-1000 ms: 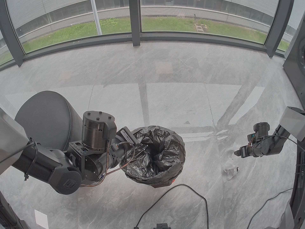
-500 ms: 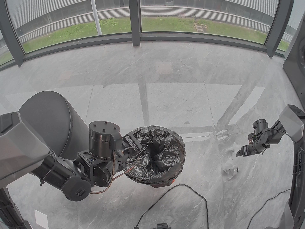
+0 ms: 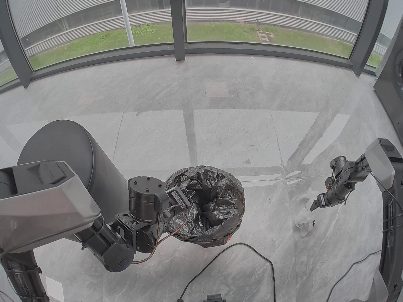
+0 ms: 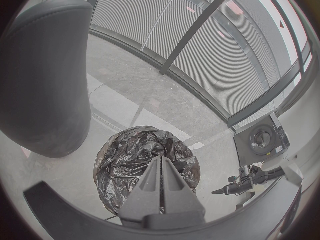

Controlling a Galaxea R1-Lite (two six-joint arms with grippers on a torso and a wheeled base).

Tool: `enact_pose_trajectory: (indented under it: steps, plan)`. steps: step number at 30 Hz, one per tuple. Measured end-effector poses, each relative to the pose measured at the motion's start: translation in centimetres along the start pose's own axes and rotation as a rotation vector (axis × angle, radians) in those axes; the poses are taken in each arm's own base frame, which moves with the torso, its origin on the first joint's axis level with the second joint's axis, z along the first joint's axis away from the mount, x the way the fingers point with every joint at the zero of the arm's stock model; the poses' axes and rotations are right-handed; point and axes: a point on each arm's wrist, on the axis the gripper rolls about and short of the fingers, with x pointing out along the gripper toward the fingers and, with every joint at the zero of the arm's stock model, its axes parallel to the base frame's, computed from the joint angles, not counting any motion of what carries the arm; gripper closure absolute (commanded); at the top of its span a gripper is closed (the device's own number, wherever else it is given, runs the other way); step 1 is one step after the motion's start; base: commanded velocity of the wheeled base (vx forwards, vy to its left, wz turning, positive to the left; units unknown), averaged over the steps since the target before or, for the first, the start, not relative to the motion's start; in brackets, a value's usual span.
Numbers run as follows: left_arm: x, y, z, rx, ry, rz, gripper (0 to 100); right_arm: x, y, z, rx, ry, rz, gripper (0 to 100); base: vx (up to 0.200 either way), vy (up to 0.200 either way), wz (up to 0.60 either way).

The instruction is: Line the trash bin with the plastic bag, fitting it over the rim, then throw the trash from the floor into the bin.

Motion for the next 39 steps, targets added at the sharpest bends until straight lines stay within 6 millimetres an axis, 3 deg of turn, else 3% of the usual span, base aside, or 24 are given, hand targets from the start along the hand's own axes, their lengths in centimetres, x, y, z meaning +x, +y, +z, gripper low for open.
enact_pose_trajectory:
  steps: [12,20,27,39]
  plan:
    - [2.1,1.5,-2.6,0.024,-0.039,-0.002,100,0.0,-0.3,3.6,-0.008,-0.051,0.000,0,0.000,0.000,0.00]
    - [2.9,2.7,-4.6,0.059,-0.031,0.025,100,2.4,0.3,3.9,-0.012,-0.059,-0.006,0,0.000,0.000,0.00]
    - [3.2,3.1,-5.0,0.061,-0.031,0.027,100,4.2,0.8,2.7,-0.010,0.037,0.009,0,0.000,0.000,0.00]
    - [3.6,3.3,-5.7,0.064,-0.035,0.020,100,10.1,1.4,0.1,-0.002,0.078,0.017,0,0.000,0.000,0.00]
